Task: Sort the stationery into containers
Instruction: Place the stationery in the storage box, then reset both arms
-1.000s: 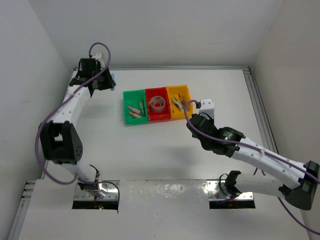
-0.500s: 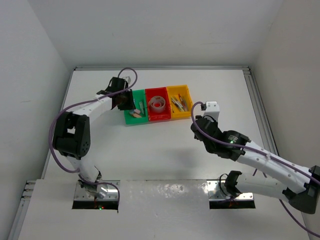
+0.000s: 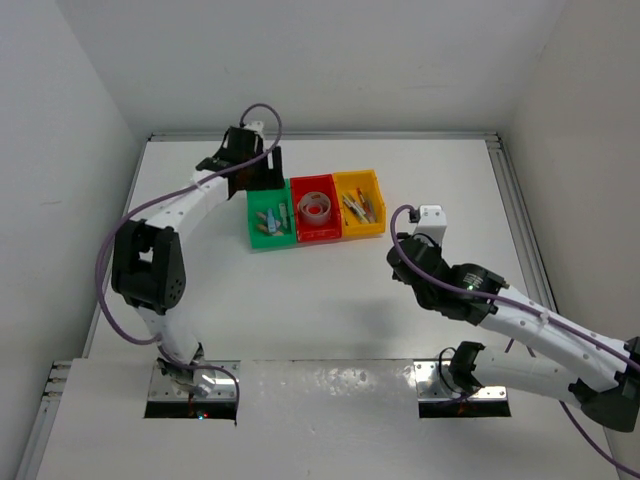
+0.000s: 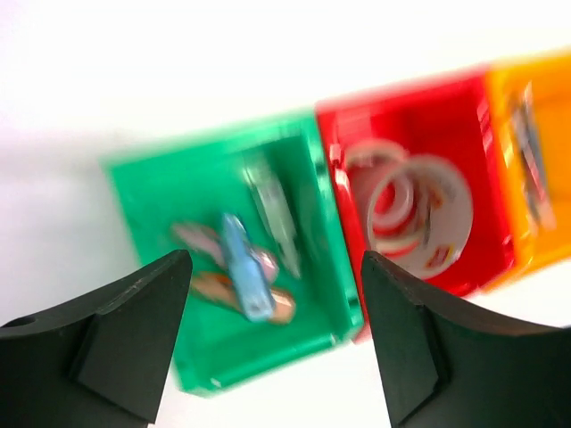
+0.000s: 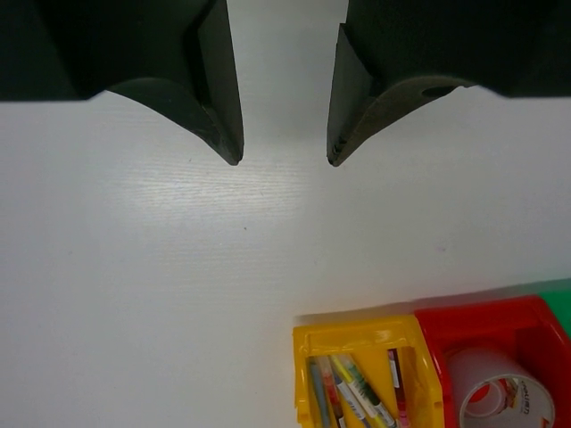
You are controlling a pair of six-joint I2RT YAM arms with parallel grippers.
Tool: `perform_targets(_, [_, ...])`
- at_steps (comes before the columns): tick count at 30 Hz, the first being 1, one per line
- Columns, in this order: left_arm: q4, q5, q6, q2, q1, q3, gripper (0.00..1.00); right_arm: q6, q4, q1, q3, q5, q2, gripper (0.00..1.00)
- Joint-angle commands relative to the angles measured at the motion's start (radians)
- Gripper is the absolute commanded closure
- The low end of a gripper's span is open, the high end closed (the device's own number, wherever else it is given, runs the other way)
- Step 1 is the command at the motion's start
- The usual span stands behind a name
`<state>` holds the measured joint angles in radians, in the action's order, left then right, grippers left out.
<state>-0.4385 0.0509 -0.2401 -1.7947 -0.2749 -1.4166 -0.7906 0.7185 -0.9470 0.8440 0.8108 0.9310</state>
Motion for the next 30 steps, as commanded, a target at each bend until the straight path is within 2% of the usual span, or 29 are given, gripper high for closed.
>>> perform_targets(1, [0.070,-0.142,0.151,0.136,-0.010,-0.082,0.26,0.020,0.007,-0.006,0.047,-0.001,0.008,0.57])
perform_targets(4, [0.043,-0.278,0.379,0.186,-0.084,-0.142,0.24,0.034,0.045,-0.001,0.099,-0.007,0.035,0.55])
perform_targets(5, [-0.009,-0.322,0.422,0.148,-0.105,-0.247,0.24,0.036,0.051,0.004,0.113,-0.006,0.043,0.53])
perform_targets(7, [-0.140,-0.441,0.522,0.104,-0.144,-0.336,0.24,0.044,0.062,0.017,0.147,-0.005,0.078,0.47])
perform_targets(9, [-0.189,-0.506,0.554,0.068,-0.190,-0.404,0.24,0.054,0.074,0.048,0.223,-0.004,0.107,0.43])
perform_targets(13, [-0.224,-0.528,0.564,0.066,-0.208,-0.404,0.22,0.091,0.110,0.100,0.377,-0.002,0.218,0.31])
perform_targets(17, [-0.252,-0.562,0.565,0.047,-0.195,-0.419,0.21,0.093,0.206,0.242,0.525,-0.088,0.307,0.26])
perform_targets(19, [-0.276,-0.537,0.553,0.038,-0.167,-0.439,0.21,0.096,0.237,0.318,0.556,-0.155,0.339,0.25])
perform_targets(22, [-0.298,-0.502,0.535,0.044,-0.118,-0.456,0.21,0.088,0.240,0.499,0.567,-0.270,0.348,0.24])
perform_targets(23, [-0.301,-0.497,0.533,0.055,-0.104,-0.444,0.20,0.083,0.234,0.598,0.563,-0.367,0.344,0.25])
perform_targets(26, [-0.322,-0.467,0.521,0.093,-0.025,-0.400,0.19,0.062,0.225,0.758,0.535,-0.502,0.324,0.24])
perform_targets(30, [-0.338,-0.395,0.512,0.188,0.136,-0.274,0.19,0.114,0.217,0.865,0.469,-0.542,0.240,0.21])
